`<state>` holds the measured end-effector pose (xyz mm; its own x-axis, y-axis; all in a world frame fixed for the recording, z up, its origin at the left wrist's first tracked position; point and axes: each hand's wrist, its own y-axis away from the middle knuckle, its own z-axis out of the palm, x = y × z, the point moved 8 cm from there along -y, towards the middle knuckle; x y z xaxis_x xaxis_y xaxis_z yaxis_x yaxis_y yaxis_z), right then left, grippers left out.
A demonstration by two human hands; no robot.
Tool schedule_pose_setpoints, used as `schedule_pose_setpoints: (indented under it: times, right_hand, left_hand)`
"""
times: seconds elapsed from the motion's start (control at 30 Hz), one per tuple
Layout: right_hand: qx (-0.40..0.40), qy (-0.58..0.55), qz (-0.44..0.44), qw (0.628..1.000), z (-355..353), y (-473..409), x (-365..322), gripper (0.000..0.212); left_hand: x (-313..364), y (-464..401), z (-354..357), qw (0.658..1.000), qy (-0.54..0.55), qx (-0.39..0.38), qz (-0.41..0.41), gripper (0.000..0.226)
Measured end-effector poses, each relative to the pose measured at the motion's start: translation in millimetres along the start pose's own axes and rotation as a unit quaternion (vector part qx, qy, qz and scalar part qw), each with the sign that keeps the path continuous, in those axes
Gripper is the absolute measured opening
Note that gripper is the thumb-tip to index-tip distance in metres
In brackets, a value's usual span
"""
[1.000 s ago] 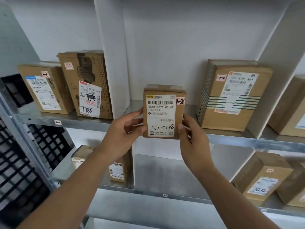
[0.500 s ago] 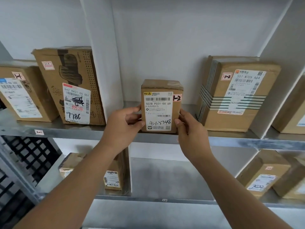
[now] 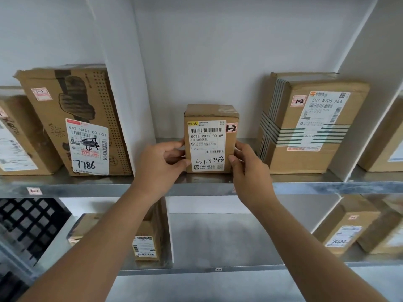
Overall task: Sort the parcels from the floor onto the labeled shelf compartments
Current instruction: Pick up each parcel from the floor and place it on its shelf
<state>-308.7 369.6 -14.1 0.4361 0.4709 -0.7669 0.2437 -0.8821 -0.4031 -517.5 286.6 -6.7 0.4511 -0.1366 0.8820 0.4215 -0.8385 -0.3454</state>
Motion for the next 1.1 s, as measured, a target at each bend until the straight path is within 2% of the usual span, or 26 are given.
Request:
schedule_pose_setpoints:
  times: [0.2,0.4,0.53,0.67,0.8,0.97,1.1]
  right_hand:
    - [-0.011,-0.011,0.036,0.999,3,1,2,0.045]
    - [0.021,0.0,0.038,0.999,-16,13,-3,0.052]
    - [0.028,-0.008,-0.002,1.0,-29,35,-18,0.051]
    - [-0.013,-0.002,-0.081,0.997,-32,71,-43,0.047]
    - [-0.063,0.014,-0.142,0.988,-30,98,-69,0.052]
    - [-0.099,-0.019,-0.236,0.966,-23,129,-119,0.05]
    - [-0.153,-0.042,-0.263,0.952,-1,157,-159,0.051]
  left_hand:
    - [0,5,1,1.0,-0.005,0.024,0.007,0.053]
    - [12,19,-11,0.997,-0.057,0.057,0.016,0.066]
    - [22,45,-17,0.994,-0.078,0.071,0.033,0.06]
    - [41,86,-17,0.992,-0.097,0.06,0.057,0.055]
    - [70,130,-31,0.982,-0.133,0.092,0.101,0.046]
    - [98,178,-72,0.964,-0.2,0.121,0.125,0.048]
    - [109,216,-121,0.947,-0.262,0.133,0.132,0.05]
